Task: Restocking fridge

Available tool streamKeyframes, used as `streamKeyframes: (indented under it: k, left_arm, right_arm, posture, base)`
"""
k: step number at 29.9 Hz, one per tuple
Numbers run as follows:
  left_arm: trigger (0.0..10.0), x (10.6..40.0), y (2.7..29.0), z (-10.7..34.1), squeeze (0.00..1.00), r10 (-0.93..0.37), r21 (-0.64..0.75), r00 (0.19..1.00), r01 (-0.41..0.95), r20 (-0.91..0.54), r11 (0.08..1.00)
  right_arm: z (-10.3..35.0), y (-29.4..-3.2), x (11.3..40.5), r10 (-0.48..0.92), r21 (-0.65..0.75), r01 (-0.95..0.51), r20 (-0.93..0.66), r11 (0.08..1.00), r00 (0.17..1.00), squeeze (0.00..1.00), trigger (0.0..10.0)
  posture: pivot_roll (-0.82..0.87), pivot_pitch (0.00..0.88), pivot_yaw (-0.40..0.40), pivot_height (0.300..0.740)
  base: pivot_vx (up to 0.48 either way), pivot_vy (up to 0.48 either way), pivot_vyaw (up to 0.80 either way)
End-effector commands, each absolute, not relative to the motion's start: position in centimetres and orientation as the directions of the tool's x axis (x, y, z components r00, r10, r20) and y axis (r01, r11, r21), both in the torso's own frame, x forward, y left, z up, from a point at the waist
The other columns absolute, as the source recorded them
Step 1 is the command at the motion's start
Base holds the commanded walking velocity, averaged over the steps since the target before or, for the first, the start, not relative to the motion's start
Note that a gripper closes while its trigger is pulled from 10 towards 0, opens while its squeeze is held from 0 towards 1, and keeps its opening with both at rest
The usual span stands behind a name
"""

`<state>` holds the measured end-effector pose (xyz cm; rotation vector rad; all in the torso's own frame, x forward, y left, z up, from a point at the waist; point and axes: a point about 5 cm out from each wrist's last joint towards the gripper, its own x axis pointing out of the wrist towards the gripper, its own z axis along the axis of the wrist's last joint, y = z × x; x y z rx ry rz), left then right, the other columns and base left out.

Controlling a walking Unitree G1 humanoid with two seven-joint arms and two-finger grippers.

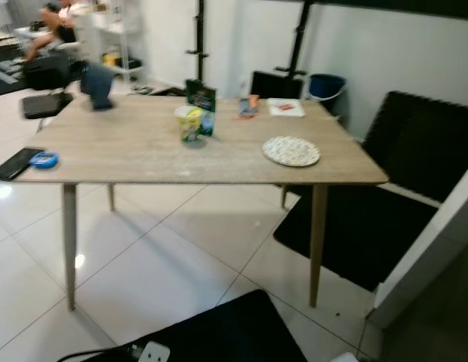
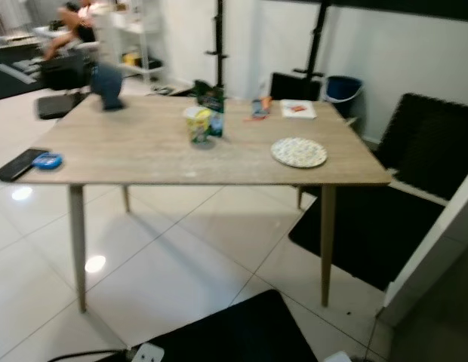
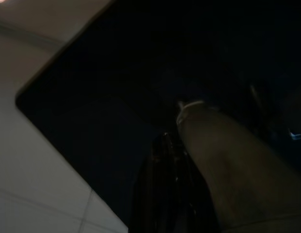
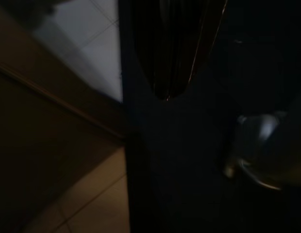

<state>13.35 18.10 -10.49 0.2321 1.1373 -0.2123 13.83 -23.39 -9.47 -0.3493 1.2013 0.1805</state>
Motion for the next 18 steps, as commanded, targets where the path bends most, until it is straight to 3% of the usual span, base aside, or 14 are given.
streamKeyframes:
  k: [1,18]
  left_arm:
    - [10.0,11.43,18.07,-11.13,0.00,-0.046,0.059,0.335,0.295,-0.941,0.954]
    - [10.0,11.55,18.10,-11.09,0.00,-0.048,0.058,0.335,0.301,-0.941,0.952]
  right_arm:
    - [-9.40,-24.23,13.41,-0.070,-0.184,-0.313,-0.936,0.932,0.345,0.00,10.0]
    - [-9.43,-24.13,13.42,-0.072,-0.186,-0.310,-0.936,0.932,0.346,0.00,10.0]
  posture:
    - [-0.02,0.000,-0.028,0.740]
    - [-0.02,0.000,-0.023,0.740]
  base:
    - [0.262,0.000,0.00]
    - [0.262,0.000,0.00]
